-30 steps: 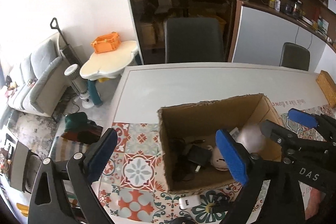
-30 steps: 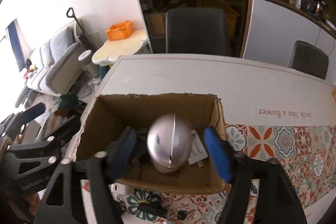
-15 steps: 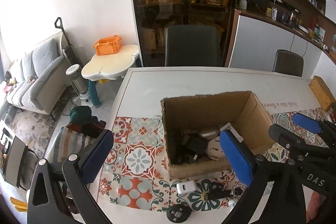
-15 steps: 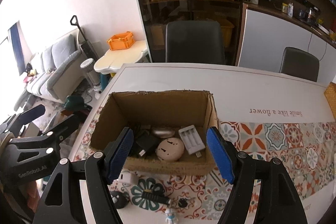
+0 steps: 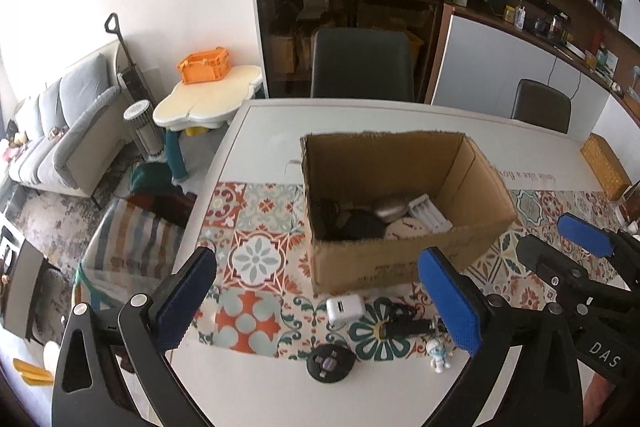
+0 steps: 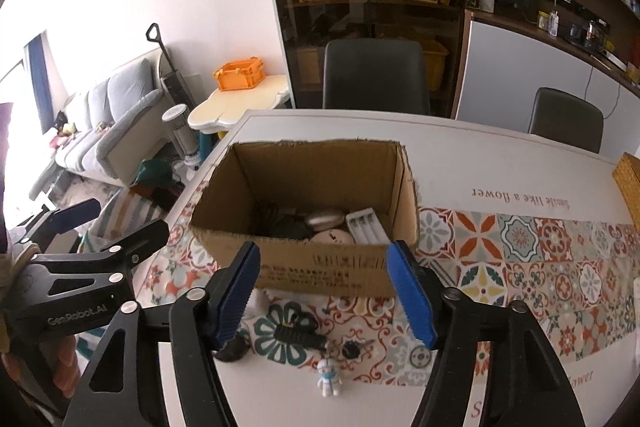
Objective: Organize rigid objects
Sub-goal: 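Withdraw both grippers from the box toward the remaining items, then grasp the white astronaut figurine with the right gripper while the left gripper approaches the black round device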
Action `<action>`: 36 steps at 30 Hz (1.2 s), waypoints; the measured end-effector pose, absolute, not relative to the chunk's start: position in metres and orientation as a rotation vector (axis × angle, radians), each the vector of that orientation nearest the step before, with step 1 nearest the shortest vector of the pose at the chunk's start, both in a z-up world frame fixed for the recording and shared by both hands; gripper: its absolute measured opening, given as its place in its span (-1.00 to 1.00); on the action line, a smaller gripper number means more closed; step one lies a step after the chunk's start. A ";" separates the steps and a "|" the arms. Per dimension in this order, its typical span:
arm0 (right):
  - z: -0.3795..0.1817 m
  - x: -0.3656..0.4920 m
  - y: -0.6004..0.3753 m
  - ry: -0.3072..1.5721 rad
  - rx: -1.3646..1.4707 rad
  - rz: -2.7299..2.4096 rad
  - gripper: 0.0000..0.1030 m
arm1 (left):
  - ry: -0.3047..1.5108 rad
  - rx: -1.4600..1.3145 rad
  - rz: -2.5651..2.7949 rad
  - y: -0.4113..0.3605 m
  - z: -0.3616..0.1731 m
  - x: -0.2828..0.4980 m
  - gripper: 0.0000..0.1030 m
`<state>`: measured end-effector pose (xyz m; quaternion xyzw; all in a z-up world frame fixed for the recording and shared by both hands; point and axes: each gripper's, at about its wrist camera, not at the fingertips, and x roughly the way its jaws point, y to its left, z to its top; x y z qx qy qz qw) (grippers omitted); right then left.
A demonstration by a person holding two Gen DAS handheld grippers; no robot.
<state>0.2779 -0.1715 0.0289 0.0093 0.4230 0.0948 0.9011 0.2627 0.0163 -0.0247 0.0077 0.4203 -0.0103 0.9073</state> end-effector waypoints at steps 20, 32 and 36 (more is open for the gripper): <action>-0.031 0.245 -0.170 1.024 0.003 0.256 0.03 | 0.994 0.018 0.000 0.015 -0.083 0.224 1.00; -0.068 0.240 -0.172 1.125 -0.010 0.276 -0.05 | 1.096 0.015 0.019 0.011 -0.125 0.215 1.00; -0.083 0.239 -0.173 1.165 -0.012 0.284 -0.07 | 1.139 0.021 0.036 0.010 -0.142 0.214 1.00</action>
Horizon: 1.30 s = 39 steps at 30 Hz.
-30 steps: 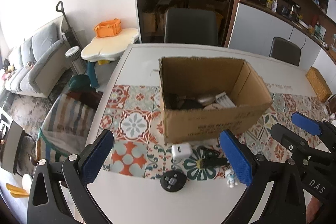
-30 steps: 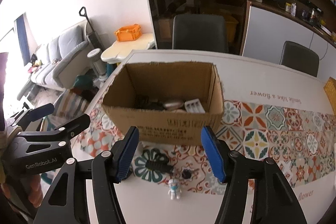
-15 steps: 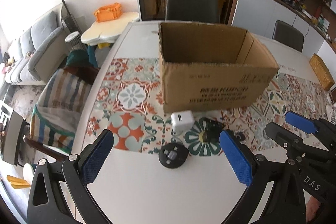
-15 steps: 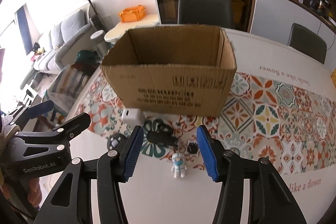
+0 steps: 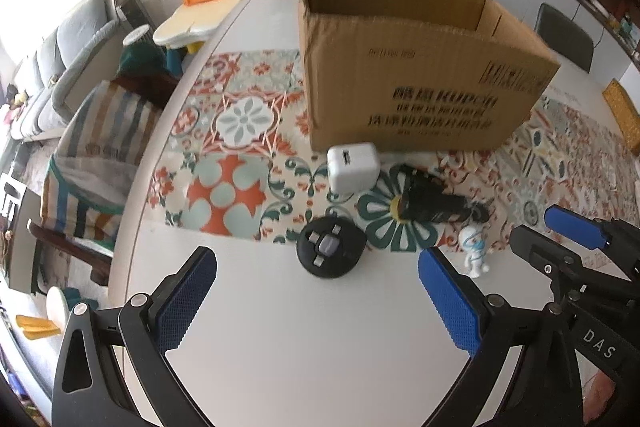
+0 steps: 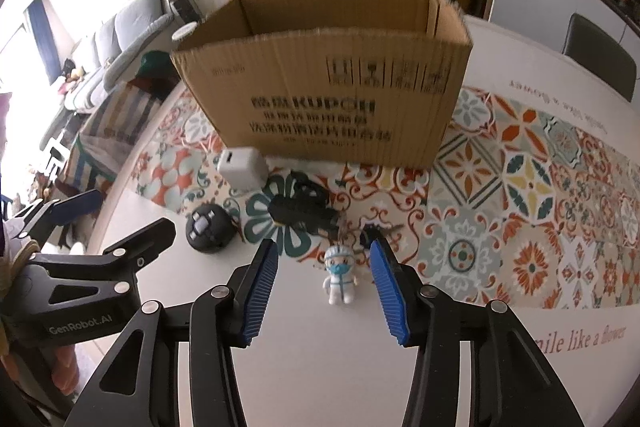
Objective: Organize rigid objects
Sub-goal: 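Grasp the white astronaut figurine with the right gripper while the left gripper approaches the black round device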
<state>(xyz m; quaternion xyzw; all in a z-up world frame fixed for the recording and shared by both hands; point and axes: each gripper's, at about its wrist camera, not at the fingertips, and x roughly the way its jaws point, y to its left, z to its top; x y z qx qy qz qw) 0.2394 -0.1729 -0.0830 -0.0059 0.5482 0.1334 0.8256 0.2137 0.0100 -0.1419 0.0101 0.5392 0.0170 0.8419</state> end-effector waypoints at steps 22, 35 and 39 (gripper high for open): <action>-0.159 0.255 -0.171 1.306 -0.007 0.284 -0.30 | 1.272 0.013 0.064 -0.001 -0.206 0.224 1.00; -0.178 0.261 -0.160 1.317 -0.029 0.263 -0.45 | 1.245 -0.023 0.047 0.005 -0.211 0.222 1.00; -0.179 0.260 -0.155 1.307 -0.021 0.236 -0.47 | 1.239 -0.025 0.034 0.010 -0.210 0.220 1.00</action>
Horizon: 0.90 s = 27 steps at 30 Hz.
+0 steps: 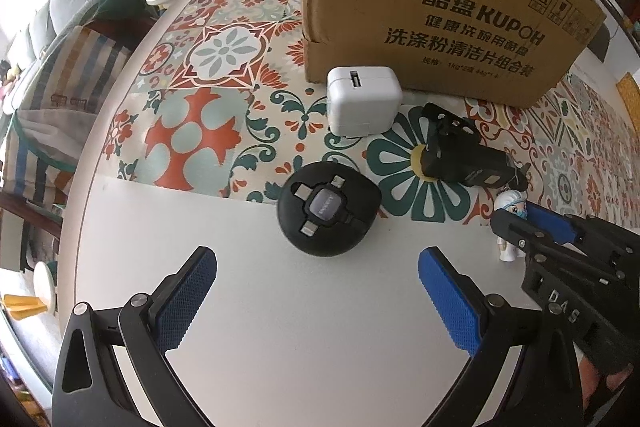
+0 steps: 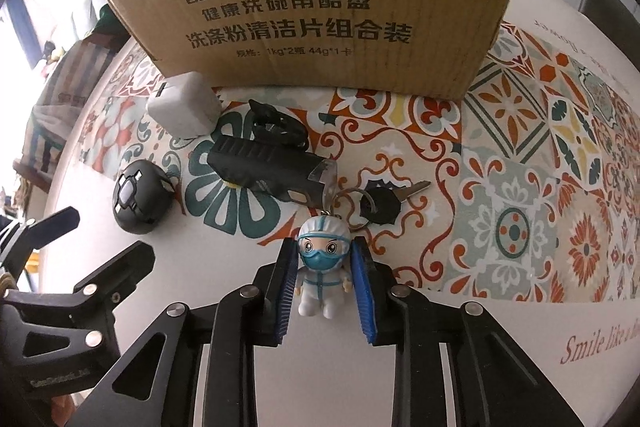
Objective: Organize rigid objects
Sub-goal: 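Grasp the white astronaut figurine with the right gripper while the left gripper approaches the black round device, then grasp the black round device with the left gripper while the right gripper holds the figurine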
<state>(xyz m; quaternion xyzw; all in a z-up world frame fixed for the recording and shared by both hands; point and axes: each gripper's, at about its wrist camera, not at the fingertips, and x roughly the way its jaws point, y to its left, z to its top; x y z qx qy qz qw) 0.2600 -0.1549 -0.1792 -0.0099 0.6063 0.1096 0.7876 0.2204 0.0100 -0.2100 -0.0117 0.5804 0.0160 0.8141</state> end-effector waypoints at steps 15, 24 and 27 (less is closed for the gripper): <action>-0.167 0.249 -0.154 1.269 0.088 0.198 -0.47 | 1.231 0.097 -0.069 0.016 -0.221 0.242 0.85; -0.166 0.247 -0.170 1.272 0.119 0.157 -0.47 | 1.238 0.097 -0.124 0.008 -0.238 0.255 0.49; -0.165 0.248 -0.169 1.272 0.117 0.150 -0.47 | 1.215 0.103 -0.122 0.007 -0.237 0.255 0.37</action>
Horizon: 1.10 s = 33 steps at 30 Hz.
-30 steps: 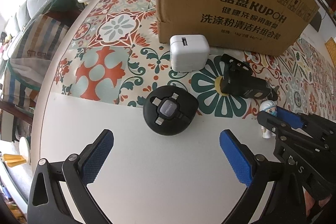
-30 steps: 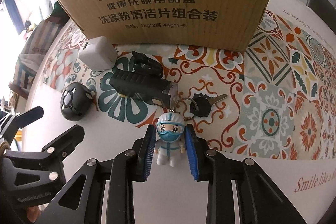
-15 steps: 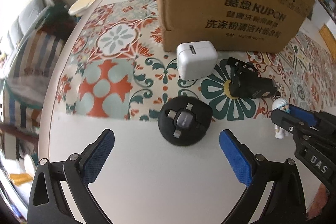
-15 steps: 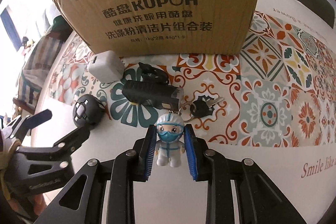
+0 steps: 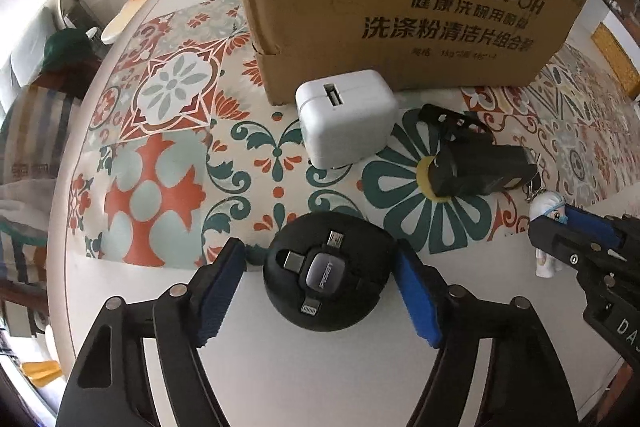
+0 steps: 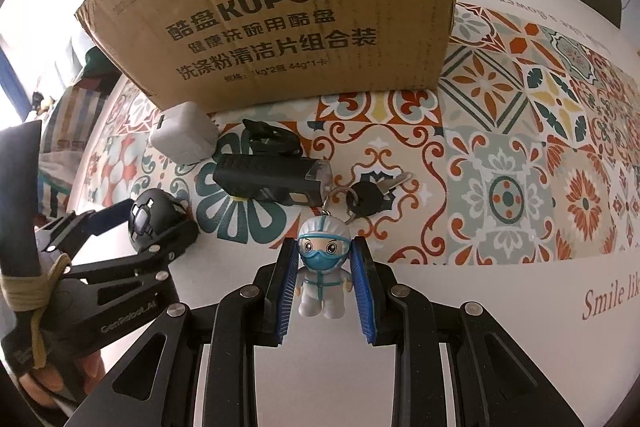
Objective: Organize rigid objects
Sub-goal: 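Grasp the black round device with the left gripper while the right gripper holds the figurine, then carry the figurine and black round device over the cardboard box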
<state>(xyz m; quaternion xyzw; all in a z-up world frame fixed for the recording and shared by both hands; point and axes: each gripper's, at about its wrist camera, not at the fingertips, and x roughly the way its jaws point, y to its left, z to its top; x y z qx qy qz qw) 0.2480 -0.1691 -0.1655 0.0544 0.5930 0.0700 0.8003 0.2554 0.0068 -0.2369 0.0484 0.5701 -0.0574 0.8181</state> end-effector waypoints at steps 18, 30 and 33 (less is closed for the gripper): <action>-0.149 0.237 -0.160 1.253 0.099 0.178 -0.47 | 1.188 0.011 -0.178 0.008 -0.217 0.235 0.10; -0.120 0.229 -0.166 1.211 0.084 0.200 -0.47 | 1.134 -0.016 -0.182 0.006 -0.185 0.226 0.10; -0.106 0.228 -0.169 1.184 0.090 0.204 -0.47 | 1.112 -0.025 -0.179 0.008 -0.172 0.226 0.10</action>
